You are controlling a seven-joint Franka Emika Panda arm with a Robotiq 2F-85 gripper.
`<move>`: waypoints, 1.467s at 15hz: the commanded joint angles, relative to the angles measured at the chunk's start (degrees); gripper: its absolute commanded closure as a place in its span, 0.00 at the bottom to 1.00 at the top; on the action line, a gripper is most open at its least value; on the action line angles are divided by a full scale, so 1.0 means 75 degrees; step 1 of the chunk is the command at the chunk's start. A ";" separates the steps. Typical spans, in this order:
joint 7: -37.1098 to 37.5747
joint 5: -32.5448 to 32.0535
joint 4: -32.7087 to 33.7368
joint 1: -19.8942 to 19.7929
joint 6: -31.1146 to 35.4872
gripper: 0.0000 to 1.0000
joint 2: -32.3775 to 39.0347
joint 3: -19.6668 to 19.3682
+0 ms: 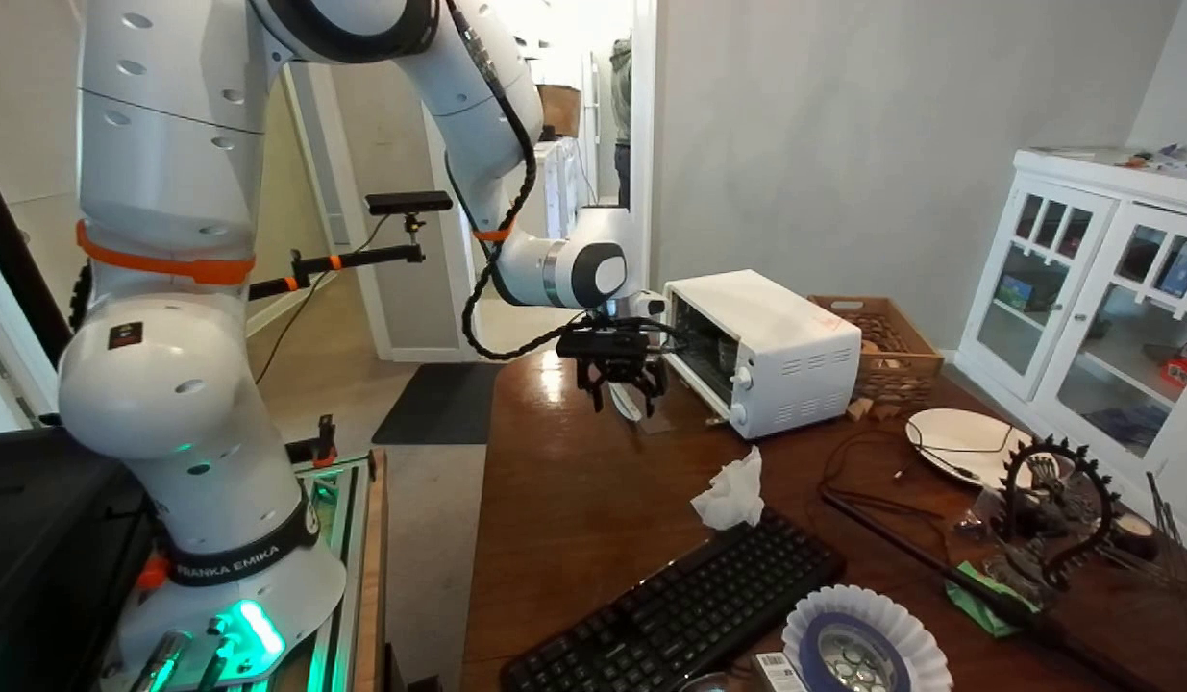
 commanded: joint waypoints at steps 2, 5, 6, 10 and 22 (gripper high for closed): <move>0.0349 -0.1069 0.0322 0.0529 -0.0562 0.00 0.0234 -0.0034; 0.0732 -0.1320 0.0488 0.0754 -0.0383 0.00 0.0394 -0.0059; 0.0355 -0.1003 0.0259 0.0515 -0.0332 0.00 0.0197 0.0091; 0.0546 -0.1126 0.0402 0.0610 -0.0333 0.00 0.0296 0.0081; -0.1250 -0.2046 0.1636 0.1084 -0.1673 0.34 0.1655 0.0438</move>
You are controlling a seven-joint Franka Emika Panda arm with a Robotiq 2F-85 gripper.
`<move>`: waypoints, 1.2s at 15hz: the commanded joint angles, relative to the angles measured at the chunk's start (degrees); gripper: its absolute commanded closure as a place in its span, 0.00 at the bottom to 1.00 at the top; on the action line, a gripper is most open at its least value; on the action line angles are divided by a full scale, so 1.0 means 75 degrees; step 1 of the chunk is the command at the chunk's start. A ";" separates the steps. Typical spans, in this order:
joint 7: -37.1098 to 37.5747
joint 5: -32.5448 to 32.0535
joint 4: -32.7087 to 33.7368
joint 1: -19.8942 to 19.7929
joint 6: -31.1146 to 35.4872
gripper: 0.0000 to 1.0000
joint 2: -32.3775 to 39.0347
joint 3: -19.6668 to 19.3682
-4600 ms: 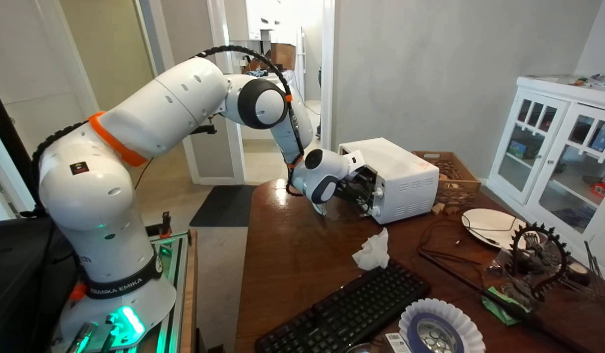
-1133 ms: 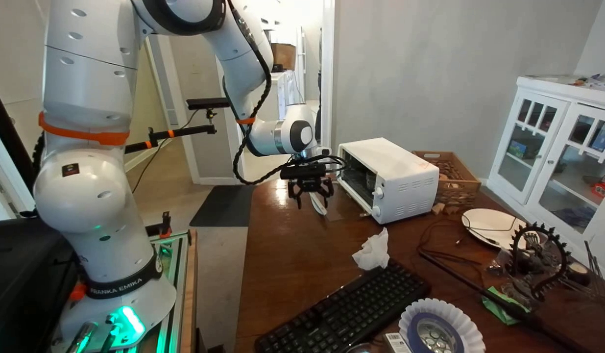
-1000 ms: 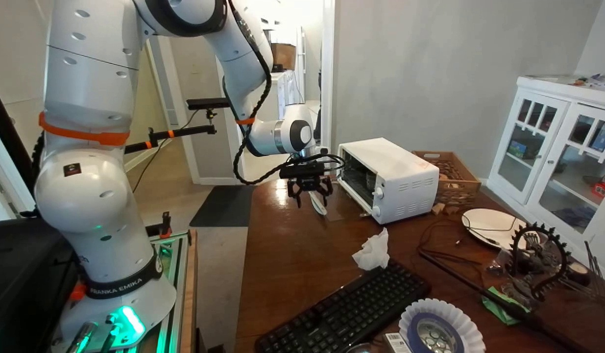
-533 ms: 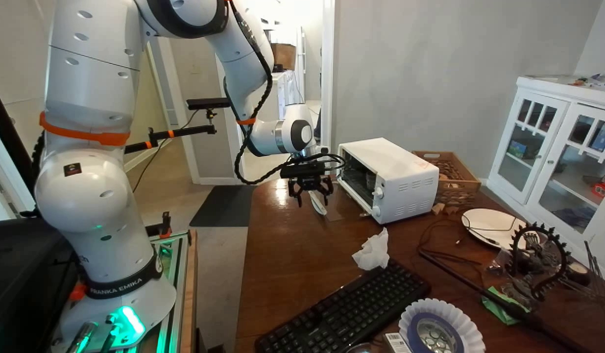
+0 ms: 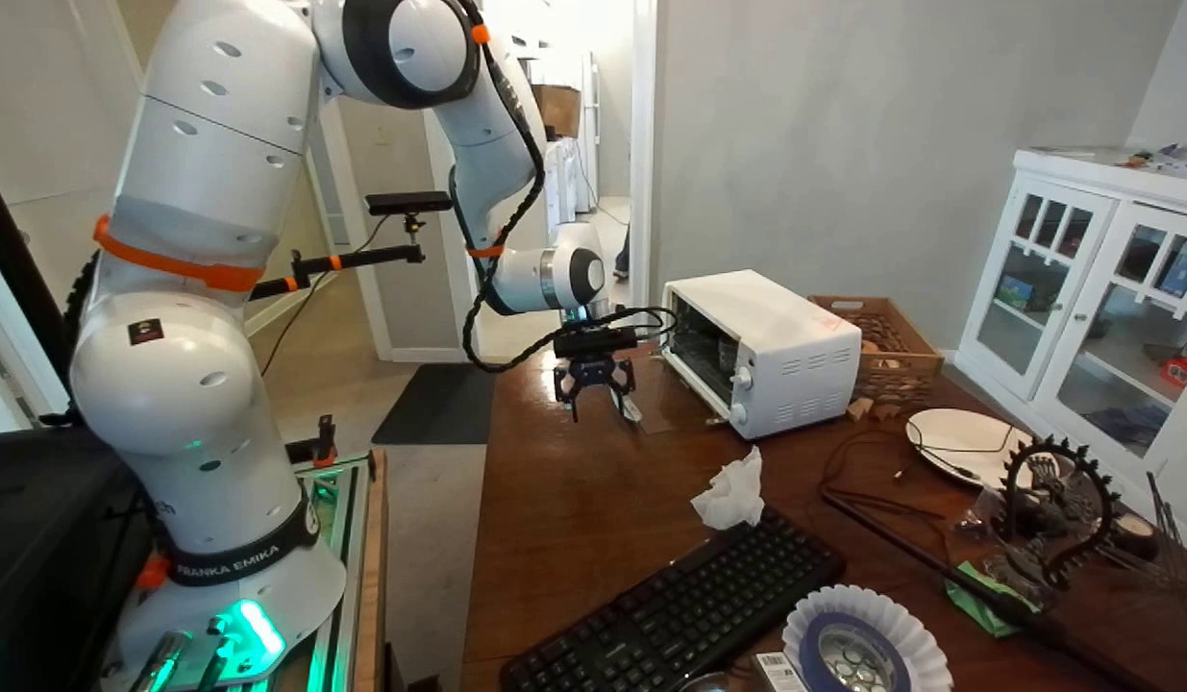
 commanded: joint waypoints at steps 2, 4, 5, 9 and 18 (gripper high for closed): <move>-0.0167 -0.1106 0.0699 0.0381 -0.0524 0.51 0.0511 -0.0022; -0.0049 -0.1426 0.0840 0.0421 -0.0311 0.66 0.0635 0.0057; 0.0033 -0.1567 0.0907 0.0451 -0.0159 0.73 0.0700 0.0096; 0.0218 -0.1820 0.1096 0.0521 0.0155 1.00 0.0885 0.0278; 0.1923 -0.3491 0.0552 0.0778 0.1763 1.00 0.0625 -0.0157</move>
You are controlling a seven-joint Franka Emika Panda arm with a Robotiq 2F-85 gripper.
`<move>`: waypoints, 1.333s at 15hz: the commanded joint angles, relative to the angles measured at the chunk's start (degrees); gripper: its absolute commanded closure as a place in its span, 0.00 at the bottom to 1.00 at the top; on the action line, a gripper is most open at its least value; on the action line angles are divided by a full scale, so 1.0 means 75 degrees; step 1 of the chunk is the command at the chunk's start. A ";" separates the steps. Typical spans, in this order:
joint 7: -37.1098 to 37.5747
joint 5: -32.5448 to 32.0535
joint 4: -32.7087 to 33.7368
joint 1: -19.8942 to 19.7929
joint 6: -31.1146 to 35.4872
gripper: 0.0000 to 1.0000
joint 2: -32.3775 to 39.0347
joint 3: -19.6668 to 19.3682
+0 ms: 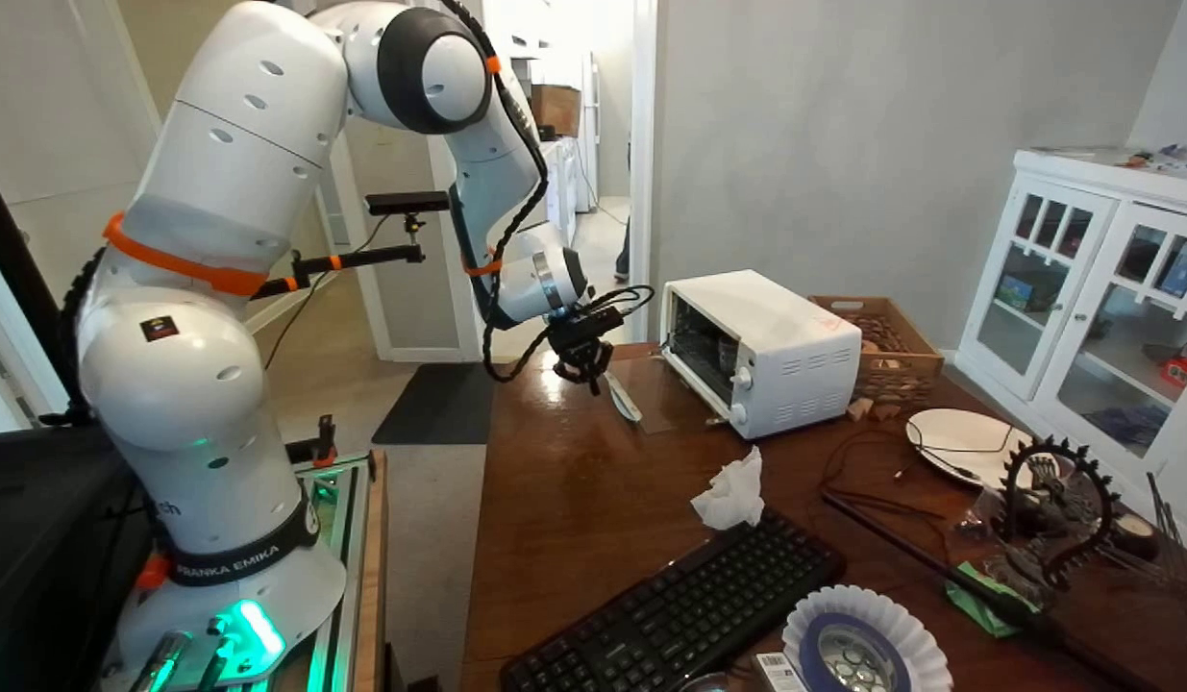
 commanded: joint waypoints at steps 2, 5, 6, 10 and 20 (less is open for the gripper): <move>0.1271 -0.1204 -0.0201 0.0234 0.0277 1.00 -0.0125 -0.0388; 0.1881 -0.1662 -0.0246 0.0463 0.0266 1.00 -0.0100 -0.0642; 0.2099 -0.1827 -0.0248 0.0530 0.0275 1.00 -0.0067 -0.0700; 0.2906 -0.2674 -0.0056 0.0749 0.0339 1.00 0.0152 -0.0972; 0.3847 -0.3965 0.0443 0.0697 0.0594 1.00 0.0665 -0.1293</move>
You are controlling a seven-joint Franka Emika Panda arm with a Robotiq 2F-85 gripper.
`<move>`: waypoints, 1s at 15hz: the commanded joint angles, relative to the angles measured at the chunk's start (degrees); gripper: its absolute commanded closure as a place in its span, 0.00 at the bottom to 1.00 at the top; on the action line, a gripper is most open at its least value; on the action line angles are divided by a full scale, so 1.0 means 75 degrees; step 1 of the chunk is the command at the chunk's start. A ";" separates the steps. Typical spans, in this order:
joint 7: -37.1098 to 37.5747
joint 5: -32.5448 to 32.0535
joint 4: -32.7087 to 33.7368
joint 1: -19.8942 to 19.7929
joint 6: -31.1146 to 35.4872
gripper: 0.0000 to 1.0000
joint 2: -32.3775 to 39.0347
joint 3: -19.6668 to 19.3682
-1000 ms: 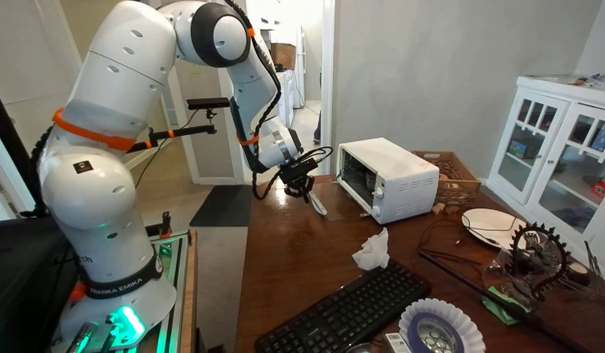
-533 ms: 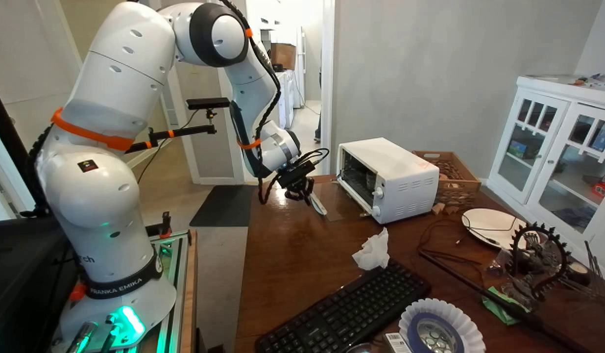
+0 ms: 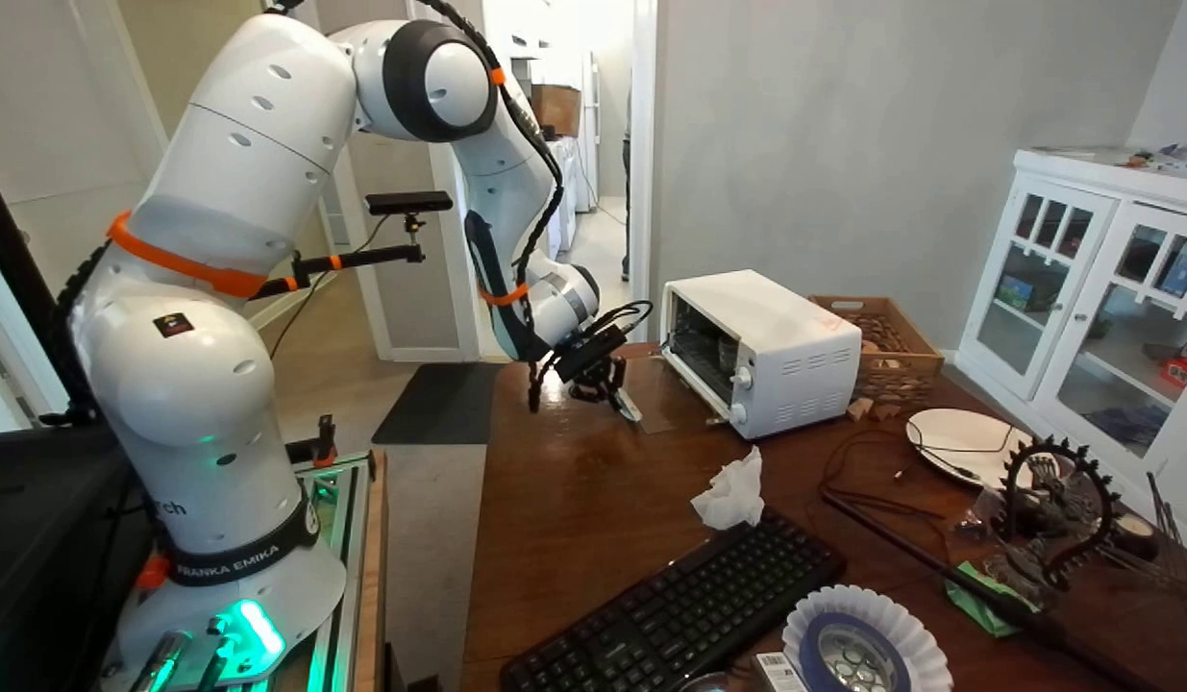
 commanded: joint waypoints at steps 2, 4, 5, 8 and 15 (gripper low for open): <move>0.0354 -0.0550 0.0266 0.0123 0.0071 1.00 0.0191 -0.0131; 0.0415 -0.0744 0.0205 0.0203 -0.0021 1.00 0.0064 -0.0119; 0.0486 -0.0879 0.0168 0.0261 -0.0085 1.00 -0.0019 -0.0117; 0.0707 -0.1255 0.0045 0.0462 -0.0298 1.00 -0.0279 -0.0079; 0.0812 -0.1835 -0.0340 0.0098 -0.2156 1.00 -0.1201 0.1079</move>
